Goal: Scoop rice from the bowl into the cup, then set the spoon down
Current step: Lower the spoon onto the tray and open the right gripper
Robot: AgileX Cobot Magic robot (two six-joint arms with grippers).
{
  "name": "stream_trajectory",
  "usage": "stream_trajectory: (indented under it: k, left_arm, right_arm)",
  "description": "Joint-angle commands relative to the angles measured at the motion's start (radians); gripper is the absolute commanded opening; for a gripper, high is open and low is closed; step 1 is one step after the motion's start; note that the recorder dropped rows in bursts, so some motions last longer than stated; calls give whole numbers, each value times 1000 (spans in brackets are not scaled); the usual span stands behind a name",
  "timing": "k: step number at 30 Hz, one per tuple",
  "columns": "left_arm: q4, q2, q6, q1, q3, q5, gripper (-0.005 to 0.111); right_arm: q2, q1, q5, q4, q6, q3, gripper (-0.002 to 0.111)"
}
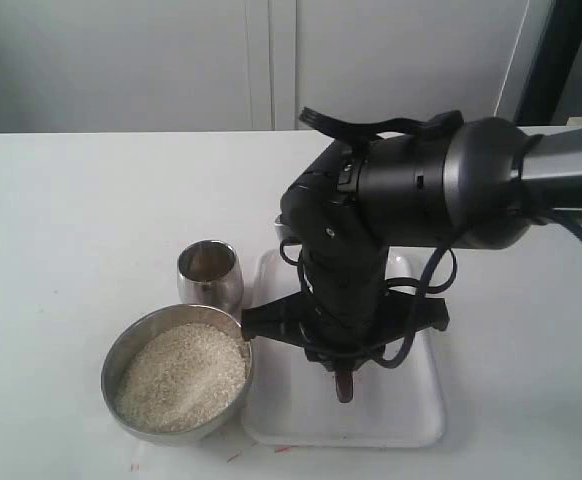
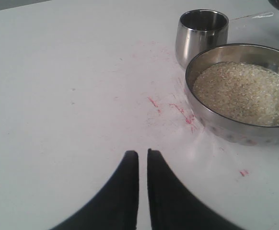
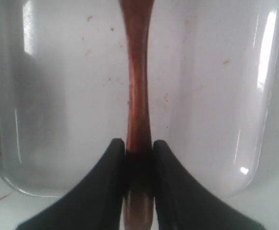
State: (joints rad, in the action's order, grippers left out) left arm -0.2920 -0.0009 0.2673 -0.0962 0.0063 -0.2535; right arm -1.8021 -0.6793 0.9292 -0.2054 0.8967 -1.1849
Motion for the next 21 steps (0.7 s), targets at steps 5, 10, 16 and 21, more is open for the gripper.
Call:
stream_trajectory:
  k: [5, 10, 16, 21]
  left_arm:
    - [-7, 1, -2, -7, -6, -1, 14]
    - [-7, 1, -2, -7, -6, -1, 14]
    - [-7, 1, -2, -7, -6, -1, 14]
    - [-7, 1, -2, -7, -6, -1, 14]
  right_arm:
    - [-48, 5, -63, -16, 12, -1, 0]
    - [-90, 7, -135, -23, 32, -1, 0]
    - [-109, 22, -126, -23, 32, -1, 0]
    - [-109, 22, -124, -23, 32, -1, 0]
